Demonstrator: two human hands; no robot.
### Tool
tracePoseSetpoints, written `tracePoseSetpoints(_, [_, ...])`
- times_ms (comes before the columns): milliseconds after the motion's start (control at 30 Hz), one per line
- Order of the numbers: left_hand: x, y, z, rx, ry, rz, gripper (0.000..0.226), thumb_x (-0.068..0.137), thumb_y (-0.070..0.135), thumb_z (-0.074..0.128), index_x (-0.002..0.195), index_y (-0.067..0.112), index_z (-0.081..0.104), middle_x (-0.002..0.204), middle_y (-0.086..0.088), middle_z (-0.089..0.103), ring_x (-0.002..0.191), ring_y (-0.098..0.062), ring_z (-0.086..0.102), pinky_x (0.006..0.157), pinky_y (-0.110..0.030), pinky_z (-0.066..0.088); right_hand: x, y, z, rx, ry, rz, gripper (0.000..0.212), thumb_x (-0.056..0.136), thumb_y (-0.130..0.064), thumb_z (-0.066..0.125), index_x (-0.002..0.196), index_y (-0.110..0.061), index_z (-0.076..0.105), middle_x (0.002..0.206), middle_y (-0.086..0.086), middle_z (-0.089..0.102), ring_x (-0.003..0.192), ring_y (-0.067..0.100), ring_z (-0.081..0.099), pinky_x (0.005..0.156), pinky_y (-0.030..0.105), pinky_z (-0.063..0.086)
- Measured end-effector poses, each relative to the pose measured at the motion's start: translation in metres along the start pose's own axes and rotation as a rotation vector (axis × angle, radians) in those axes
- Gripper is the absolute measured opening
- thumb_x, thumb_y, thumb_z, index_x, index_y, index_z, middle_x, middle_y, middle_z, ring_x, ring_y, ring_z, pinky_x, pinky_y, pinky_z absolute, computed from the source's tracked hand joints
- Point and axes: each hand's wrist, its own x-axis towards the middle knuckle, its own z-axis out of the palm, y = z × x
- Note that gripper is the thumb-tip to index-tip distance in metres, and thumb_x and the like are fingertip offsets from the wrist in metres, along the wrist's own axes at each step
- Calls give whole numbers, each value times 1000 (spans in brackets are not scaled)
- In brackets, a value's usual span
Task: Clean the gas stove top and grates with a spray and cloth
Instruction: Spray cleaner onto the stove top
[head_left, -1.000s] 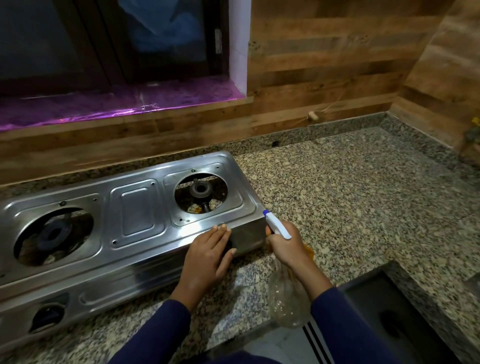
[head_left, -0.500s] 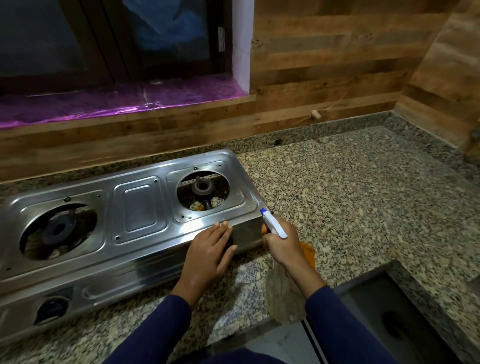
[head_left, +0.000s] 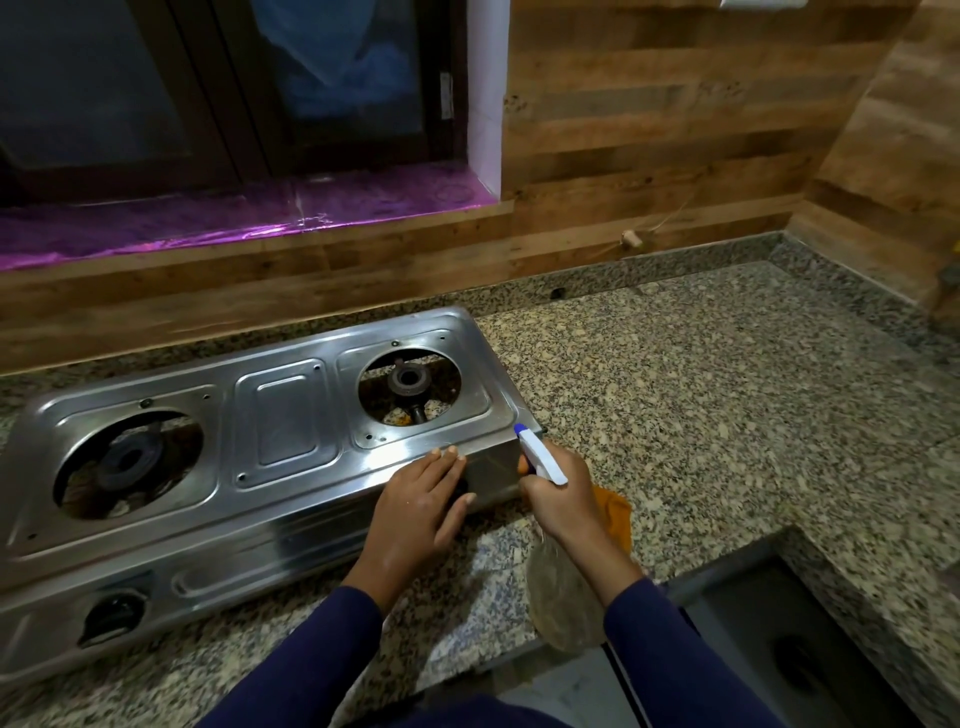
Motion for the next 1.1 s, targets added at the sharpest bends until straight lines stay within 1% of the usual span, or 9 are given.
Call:
tracePoseSetpoints(167, [0, 0, -2, 8, -3, 3, 54, 98, 47, 42, 133, 11, 63, 137, -7, 62, 127, -27, 57, 103, -38, 45, 0, 2, -1, 15, 13, 16, 19, 70, 0, 56, 75, -19, 56, 66, 1, 51, 55, 15, 44, 50, 29, 35])
tracePoseSetpoints(233, [0, 1, -2, 13, -1, 9, 54, 98, 46, 43, 132, 11, 63, 136, -7, 62, 127, -27, 58, 103, -38, 45, -1, 3, -2, 19, 9, 5, 21, 69, 1, 54, 68, -20, 52, 59, -3, 47, 52, 14, 40, 49, 29, 32])
tracePoseSetpoints(367, [0, -1, -1, 3, 1, 10, 53, 98, 46, 44, 132, 11, 63, 137, -7, 62, 126, -27, 58, 103, -39, 47, -1, 4, -4, 23, 27, 17, 15, 66, -7, 53, 76, -18, 55, 62, -2, 48, 54, 15, 41, 51, 28, 33])
tracePoseSetpoints(500, [1, 0, -1, 6, -2, 9, 54, 98, 46, 43, 132, 11, 63, 137, -8, 62, 126, -27, 58, 102, -39, 47, 1, 4, -6, 41, 23, 27, 17, 64, -6, 52, 64, -23, 49, 58, -4, 45, 53, 15, 40, 51, 30, 32])
tracePoseSetpoints(600, [1, -1, -1, 16, -9, 5, 54, 98, 47, 43, 133, 12, 62, 137, -7, 62, 127, -26, 58, 102, -39, 46, 1, 6, -7, 60, 15, 30, 15, 63, -6, 54, 74, -17, 56, 66, 2, 51, 58, 16, 45, 53, 30, 35])
tracePoseSetpoints(733, [1, 0, 0, 11, -13, 0, 53, 98, 47, 44, 134, 12, 62, 138, -6, 61, 127, -26, 57, 103, -39, 47, -1, 3, -8, 87, -9, 11, 13, 63, -6, 53, 67, -18, 52, 58, -6, 46, 51, 10, 41, 49, 26, 33])
tracePoseSetpoints(867, [1, -1, -1, 15, -44, -15, 56, 99, 51, 39, 138, 14, 59, 140, -6, 59, 129, -26, 56, 105, -40, 47, -2, 6, -9, 68, -34, -1, 18, 62, -6, 56, 78, -15, 57, 70, 12, 52, 62, 18, 49, 55, 33, 38])
tracePoseSetpoints(1000, [1, 0, -2, 16, -53, -16, 57, 100, 51, 39, 138, 15, 58, 141, -5, 58, 130, -25, 55, 105, -39, 45, -7, 4, -12, 134, -44, -2, 14, 60, -5, 55, 70, -15, 55, 62, -2, 49, 56, 14, 45, 53, 31, 36])
tracePoseSetpoints(1100, [0, 0, -3, 25, -55, -12, 56, 99, 50, 39, 138, 14, 58, 141, -5, 59, 129, -25, 55, 104, -38, 44, -11, 5, -16, 142, -59, -40, 21, 62, -5, 57, 83, -7, 60, 74, 13, 56, 66, 25, 51, 59, 34, 41])
